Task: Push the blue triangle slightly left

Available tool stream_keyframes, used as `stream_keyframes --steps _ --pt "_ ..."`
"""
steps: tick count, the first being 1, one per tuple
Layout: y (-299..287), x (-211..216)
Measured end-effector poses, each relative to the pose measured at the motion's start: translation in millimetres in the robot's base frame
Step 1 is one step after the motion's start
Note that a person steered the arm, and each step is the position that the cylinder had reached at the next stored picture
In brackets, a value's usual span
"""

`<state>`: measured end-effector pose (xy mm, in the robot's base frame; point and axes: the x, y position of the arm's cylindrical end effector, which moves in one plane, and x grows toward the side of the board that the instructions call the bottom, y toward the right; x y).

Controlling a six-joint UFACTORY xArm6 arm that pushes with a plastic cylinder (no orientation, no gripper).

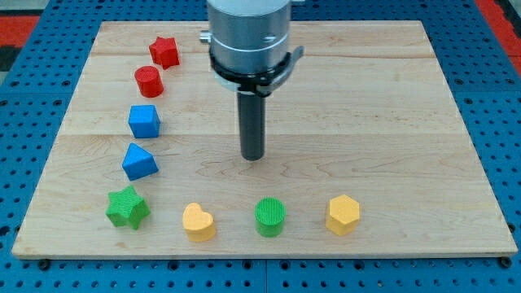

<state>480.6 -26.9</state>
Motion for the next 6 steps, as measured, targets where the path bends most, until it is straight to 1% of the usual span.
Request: stream_keyframes --steps 1,2,4,5,6 --pt "-60.9 0.2" --pt "-75.9 1.1" --pt "-77.8 -3.6" --pt "-102.7 -3.1" --pt "-141.3 -3.2"
